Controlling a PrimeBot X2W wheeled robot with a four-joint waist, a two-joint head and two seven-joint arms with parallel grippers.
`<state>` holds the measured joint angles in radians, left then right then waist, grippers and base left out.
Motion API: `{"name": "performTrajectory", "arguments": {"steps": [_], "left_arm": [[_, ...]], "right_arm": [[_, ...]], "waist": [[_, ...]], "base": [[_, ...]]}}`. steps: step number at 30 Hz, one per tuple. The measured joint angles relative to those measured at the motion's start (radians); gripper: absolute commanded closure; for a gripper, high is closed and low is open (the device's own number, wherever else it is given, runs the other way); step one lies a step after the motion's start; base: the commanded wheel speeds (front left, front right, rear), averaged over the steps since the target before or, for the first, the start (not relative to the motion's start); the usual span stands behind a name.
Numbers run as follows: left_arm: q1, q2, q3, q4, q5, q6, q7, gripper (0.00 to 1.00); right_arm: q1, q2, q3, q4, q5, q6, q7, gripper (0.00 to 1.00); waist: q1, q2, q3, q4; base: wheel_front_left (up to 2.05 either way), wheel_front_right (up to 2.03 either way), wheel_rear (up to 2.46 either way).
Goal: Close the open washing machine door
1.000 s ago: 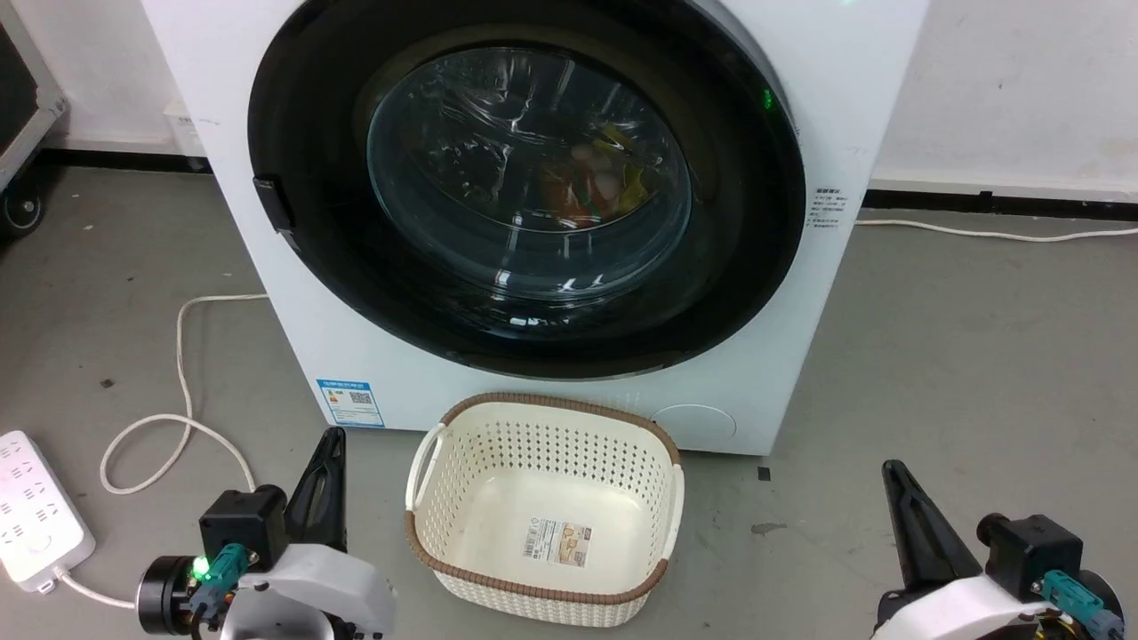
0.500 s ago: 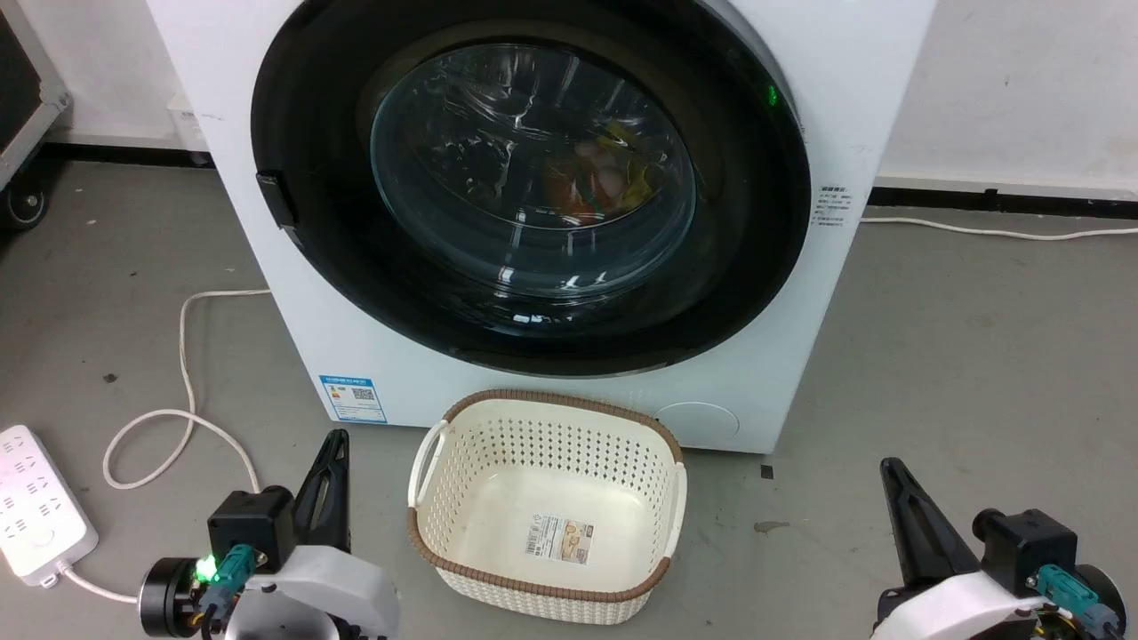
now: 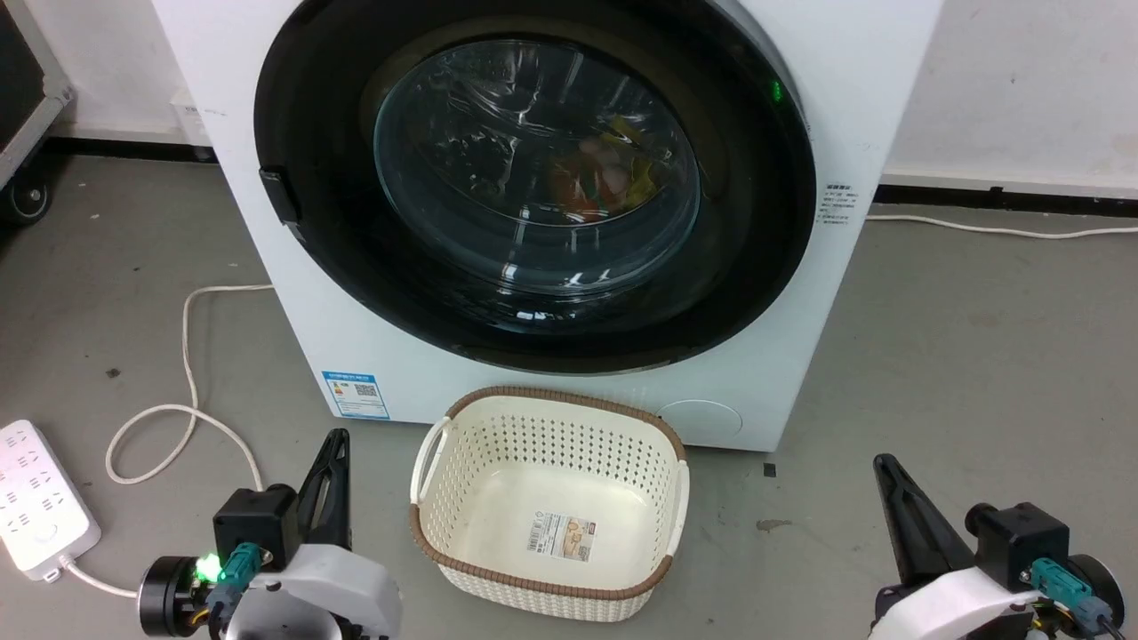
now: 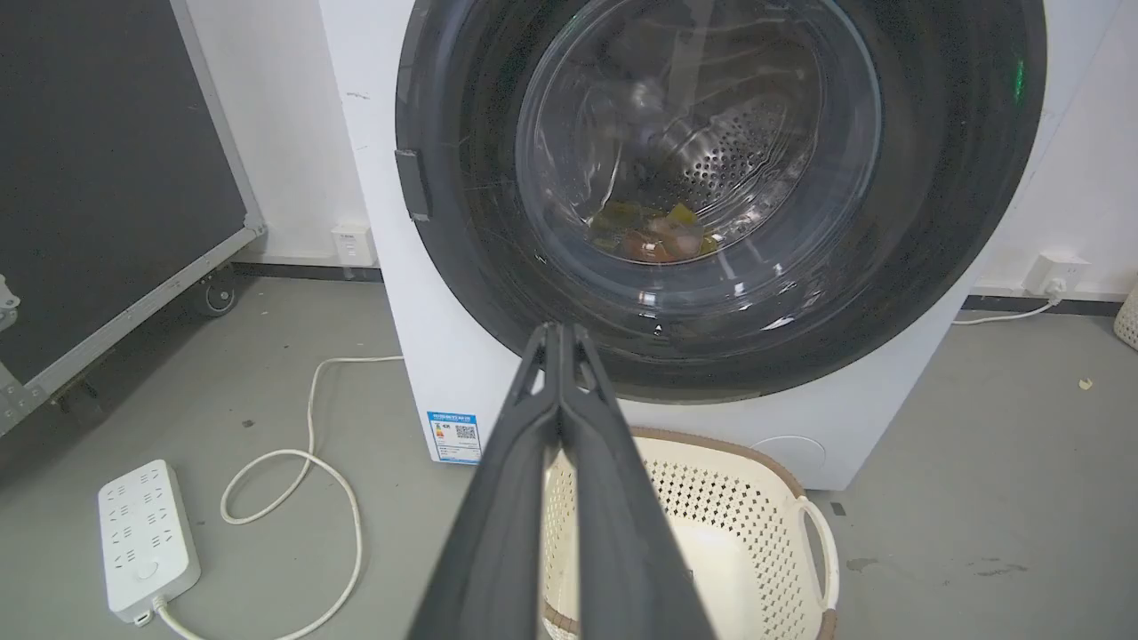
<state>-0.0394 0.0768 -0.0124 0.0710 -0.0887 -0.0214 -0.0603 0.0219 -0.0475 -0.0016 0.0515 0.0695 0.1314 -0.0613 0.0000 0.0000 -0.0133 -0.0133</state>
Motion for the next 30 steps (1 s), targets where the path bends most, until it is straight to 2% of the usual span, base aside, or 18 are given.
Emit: {"name": "performTrajectory", "arguments": {"steps": [30], "left_arm": [[0.02,-0.02,0.008,-0.053,0.064,0.011,0.044,1.0]], "right_arm": [[-0.007,0.0,0.001,-0.034,-0.053,0.0,0.044,1.0]], "waist": [[0.0,0.0,0.011,0.011]], "base": [[0.0,0.0,0.0]]}}
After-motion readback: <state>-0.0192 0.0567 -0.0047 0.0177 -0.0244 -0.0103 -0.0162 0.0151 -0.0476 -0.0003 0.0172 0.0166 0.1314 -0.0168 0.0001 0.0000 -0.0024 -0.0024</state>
